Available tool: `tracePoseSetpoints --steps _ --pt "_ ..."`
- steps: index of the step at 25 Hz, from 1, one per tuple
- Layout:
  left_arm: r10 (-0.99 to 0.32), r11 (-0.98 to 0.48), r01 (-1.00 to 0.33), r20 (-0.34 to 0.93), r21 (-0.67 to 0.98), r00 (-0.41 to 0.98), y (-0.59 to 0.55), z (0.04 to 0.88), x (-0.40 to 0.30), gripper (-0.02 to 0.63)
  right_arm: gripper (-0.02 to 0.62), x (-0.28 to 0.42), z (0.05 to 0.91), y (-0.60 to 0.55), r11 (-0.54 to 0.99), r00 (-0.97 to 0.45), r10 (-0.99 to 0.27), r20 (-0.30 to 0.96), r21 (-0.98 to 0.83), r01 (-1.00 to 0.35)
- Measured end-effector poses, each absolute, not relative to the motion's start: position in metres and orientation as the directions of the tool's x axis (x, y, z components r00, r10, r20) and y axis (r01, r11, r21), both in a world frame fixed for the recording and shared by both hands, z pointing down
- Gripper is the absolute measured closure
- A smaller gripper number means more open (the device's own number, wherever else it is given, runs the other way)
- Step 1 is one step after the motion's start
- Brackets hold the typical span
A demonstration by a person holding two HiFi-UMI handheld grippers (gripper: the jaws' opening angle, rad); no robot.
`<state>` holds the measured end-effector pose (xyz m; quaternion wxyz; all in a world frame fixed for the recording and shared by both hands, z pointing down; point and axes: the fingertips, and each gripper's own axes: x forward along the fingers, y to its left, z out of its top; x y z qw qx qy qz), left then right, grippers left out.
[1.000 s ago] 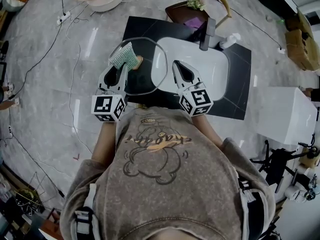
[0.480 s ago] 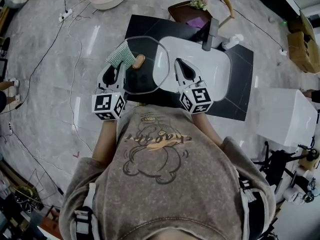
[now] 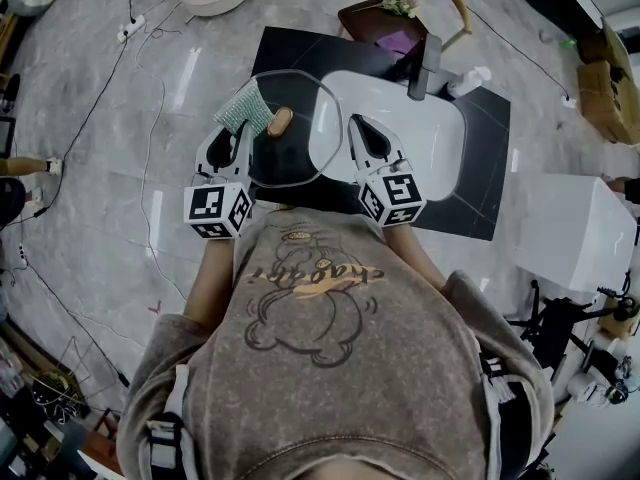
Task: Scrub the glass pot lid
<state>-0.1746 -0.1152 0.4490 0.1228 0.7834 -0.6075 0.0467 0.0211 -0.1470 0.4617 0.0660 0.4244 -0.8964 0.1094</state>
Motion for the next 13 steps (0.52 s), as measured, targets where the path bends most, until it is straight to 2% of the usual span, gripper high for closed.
tracePoseSetpoints --steps 13 --pt "-0.939 -0.229 -0.966 0.233 0.122 0.252 -0.1168 0.4534 -0.1814 0.518 0.568 0.0115 0.4670 -0.1491 0.621 -0.636 -0.740 0.219 -0.141 -0.771"
